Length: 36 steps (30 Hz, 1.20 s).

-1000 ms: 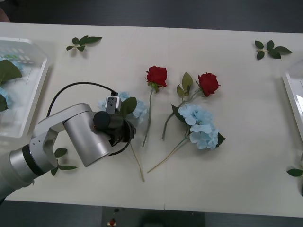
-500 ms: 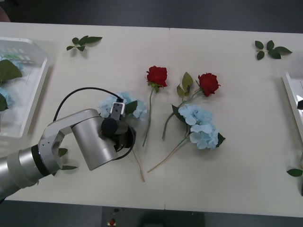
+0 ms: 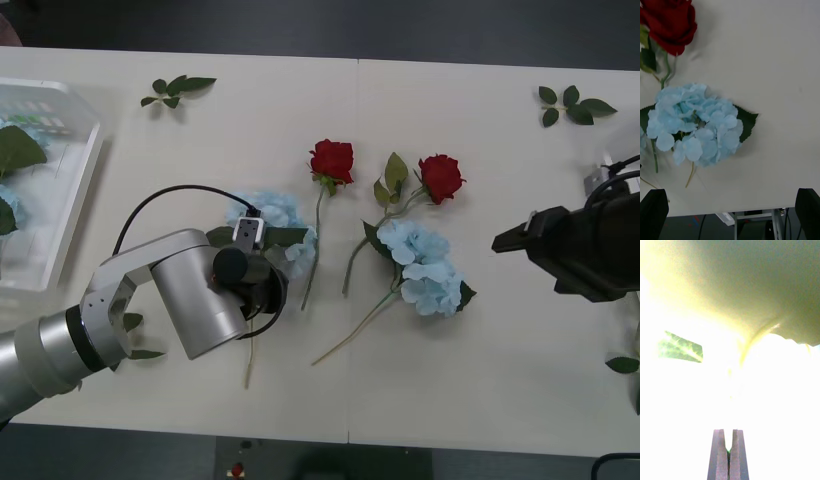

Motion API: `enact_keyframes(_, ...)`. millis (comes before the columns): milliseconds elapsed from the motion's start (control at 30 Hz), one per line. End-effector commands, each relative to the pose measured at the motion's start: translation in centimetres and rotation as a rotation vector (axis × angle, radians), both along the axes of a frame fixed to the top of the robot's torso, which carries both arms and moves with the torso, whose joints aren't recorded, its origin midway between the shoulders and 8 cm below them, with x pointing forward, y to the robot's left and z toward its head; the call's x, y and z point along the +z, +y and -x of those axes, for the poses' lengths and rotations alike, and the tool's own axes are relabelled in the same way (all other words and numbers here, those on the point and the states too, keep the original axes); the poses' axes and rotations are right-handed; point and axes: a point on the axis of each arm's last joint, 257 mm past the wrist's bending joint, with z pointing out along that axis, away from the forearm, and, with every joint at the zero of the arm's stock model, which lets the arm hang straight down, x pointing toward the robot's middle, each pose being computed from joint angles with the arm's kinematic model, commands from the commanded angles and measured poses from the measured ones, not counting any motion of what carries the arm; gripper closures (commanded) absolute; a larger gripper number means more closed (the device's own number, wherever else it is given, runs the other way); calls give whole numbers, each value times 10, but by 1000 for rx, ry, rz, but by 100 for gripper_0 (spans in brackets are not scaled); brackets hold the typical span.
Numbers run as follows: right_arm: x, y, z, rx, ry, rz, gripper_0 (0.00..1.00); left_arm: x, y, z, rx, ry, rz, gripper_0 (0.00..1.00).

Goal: Put the red flowers into the right box and the blue flowers into the left box

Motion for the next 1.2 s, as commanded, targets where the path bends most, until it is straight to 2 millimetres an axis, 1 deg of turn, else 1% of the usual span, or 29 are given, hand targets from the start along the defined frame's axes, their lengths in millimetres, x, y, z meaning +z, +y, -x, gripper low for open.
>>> enact_keyframes(33,2,33,5,-66,11,-44,1,53,3,-33,24,-101,50,100)
enact_keyframes(67,-2,40,7,-72,20,-38,1,65,8,-38,30,-122,56,100)
enact_keyframes(133,-7,48,10,-77,28,-25,1,81,17,-43,40,-148,53,100)
enact_keyframes(200,-15,60,12,-93,36,-16,1,110,37,-52,69,-192,45,100)
enact_keyframes(233,-18,66,13,-100,40,-20,1,122,45,-54,79,-205,46,100)
enact_keyframes(267,-22,72,14,-109,45,-23,1,136,56,-56,98,-216,46,100)
enact_keyframes(333,-26,79,15,-123,50,-25,2,158,72,-60,124,-232,52,100)
enact_keyframes(400,-34,92,18,-145,61,-32,1,191,104,-64,184,-246,59,100)
enact_keyframes(500,-43,106,19,-164,68,-36,1,223,145,-66,255,-240,50,100)
enact_keyframes(533,-47,113,19,-172,64,-35,1,235,166,-65,287,-233,32,100)
enact_keyframes(567,-51,115,20,-178,65,-27,1,241,176,-65,300,-231,23,100)
enact_keyframes(600,-58,120,19,-188,60,-17,1,249,199,-62,331,-217,3,100)
enact_keyframes(633,-62,123,18,-196,57,-10,1,255,215,-60,351,-212,-11,100)
enact_keyframes(667,-71,128,16,-206,56,6,1,264,243,-57,383,-205,-25,100)
enact_keyframes(700,-75,132,14,-208,53,15,1,268,260,-55,400,-203,-34,100)
enact_keyframes(733,-82,135,12,-217,56,26,1,269,281,-51,416,-194,-46,100)
enact_keyframes(767,-87,138,10,-217,58,36,1,271,297,-50,424,-191,-57,100)
enact_keyframes(800,-91,139,10,-216,60,45,1,270,307,-48,430,-186,-62,100)
enact_keyframes(867,-103,145,7,-212,68,73,1,268,344,-43,454,-182,-87,100)
enact_keyframes(900,-105,146,6,-213,68,79,1,267,353,-41,465,-179,-90,100)
enact_keyframes(933,-113,149,4,-214,74,97,1,262,372,-39,476,-175,-103,100)
enact_keyframes(1000,-121,153,2,-213,71,113,1,250,390,-37,475,-156,-130,100)
enact_keyframes(1033,-125,156,0,-213,70,122,1,240,403,-34,479,-140,-144,100)
enact_keyframes(1067,-126,158,-1,-213,70,123,1,235,407,-33,476,-133,-149,100)
enact_keyframes(1133,-132,162,-5,-217,72,127,1,213,422,-29,470,-107,-155,100)
enact_keyframes(1167,-134,163,-5,-219,76,125,1,207,424,-28,463,-100,-157,100)
enact_keyframes(1200,-137,166,-8,-221,75,120,2,192,431,-27,448,-87,-165,100)
